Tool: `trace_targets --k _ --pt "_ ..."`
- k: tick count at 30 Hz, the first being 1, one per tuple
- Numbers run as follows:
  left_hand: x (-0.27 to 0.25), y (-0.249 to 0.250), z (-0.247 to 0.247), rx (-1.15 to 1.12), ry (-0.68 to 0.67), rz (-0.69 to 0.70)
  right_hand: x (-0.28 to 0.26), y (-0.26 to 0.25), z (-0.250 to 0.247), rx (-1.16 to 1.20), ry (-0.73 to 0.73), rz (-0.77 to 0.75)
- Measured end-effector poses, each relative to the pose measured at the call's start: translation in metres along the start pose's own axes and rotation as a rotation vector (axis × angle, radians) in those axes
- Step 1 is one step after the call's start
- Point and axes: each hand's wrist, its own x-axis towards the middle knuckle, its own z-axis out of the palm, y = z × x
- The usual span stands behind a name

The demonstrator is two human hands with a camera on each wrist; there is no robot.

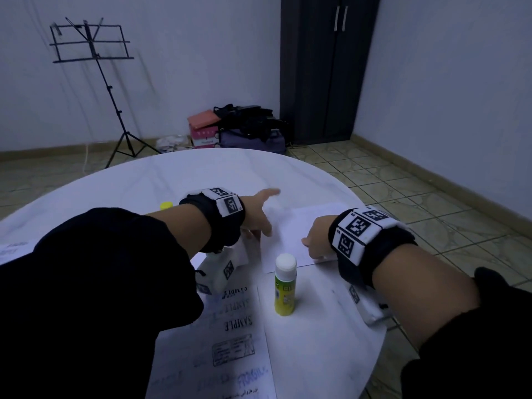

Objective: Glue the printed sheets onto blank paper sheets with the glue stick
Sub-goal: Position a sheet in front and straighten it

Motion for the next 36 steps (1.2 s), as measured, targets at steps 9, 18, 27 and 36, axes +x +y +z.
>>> trace_targets --k 9,18,27,36 --pt "-0.007 0.002 0.002 -0.653 -0.119 -0.064 0.053 0.014 0.017 -0.145 -0.002 0.0" --pt "-0.007 0.0 0.006 -0.759 -0.298 -0.145 -0.026 0.024 0.0 0.344 0.077 0.0" --pt "-0.009 0.005 0.008 -0.816 -0.229 -0.15 -0.065 0.032 0.017 0.591 0.231 -0.117" --pt "-0.016 0.002 0.012 -0.702 -0.207 -0.147 -0.061 -0.003 0.018 0.222 -0.028 -0.228"
